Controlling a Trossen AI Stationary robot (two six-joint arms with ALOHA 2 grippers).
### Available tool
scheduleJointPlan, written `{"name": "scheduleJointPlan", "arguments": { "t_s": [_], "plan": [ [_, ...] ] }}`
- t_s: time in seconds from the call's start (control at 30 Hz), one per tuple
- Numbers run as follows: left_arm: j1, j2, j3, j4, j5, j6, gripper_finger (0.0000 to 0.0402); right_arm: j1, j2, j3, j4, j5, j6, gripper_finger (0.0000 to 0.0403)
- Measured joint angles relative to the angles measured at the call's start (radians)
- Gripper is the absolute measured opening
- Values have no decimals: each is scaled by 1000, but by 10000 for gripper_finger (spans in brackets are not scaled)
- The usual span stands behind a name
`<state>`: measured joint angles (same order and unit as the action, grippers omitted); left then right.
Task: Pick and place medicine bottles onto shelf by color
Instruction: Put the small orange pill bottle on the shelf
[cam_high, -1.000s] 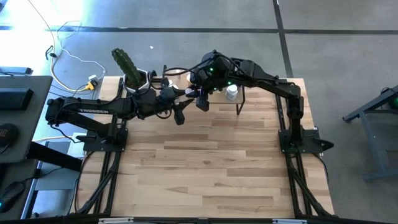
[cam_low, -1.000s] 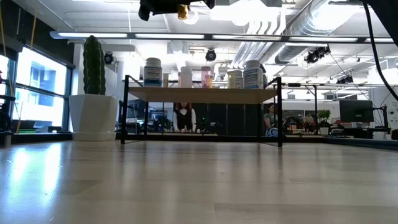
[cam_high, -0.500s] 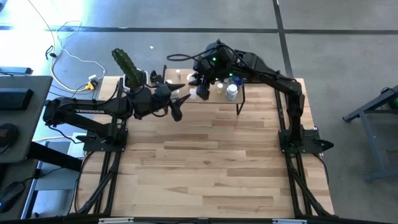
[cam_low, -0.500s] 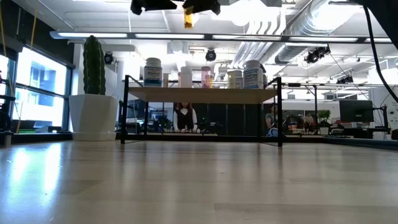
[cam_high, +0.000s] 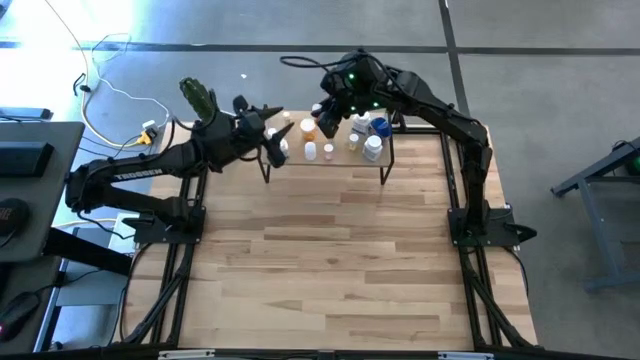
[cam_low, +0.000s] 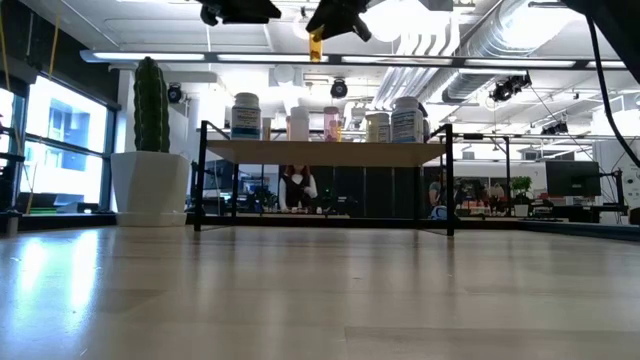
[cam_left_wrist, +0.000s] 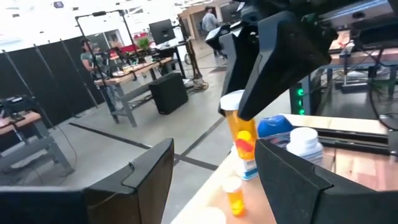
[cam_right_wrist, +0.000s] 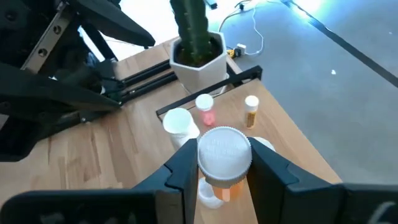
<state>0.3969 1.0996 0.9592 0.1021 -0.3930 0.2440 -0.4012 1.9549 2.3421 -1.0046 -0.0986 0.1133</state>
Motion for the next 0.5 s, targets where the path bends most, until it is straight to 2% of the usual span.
{"name": "scheduleJointPlan", "arguments": {
  "t_s": [0.2,0.5],
  "plan": [
    [85,0,0,0,84,3,216,-18,-6,0,8,7,21,94],
    [148,0,0,-2,131,3,216,-18,-117,2,44,172,-44,94]
  ]
}}
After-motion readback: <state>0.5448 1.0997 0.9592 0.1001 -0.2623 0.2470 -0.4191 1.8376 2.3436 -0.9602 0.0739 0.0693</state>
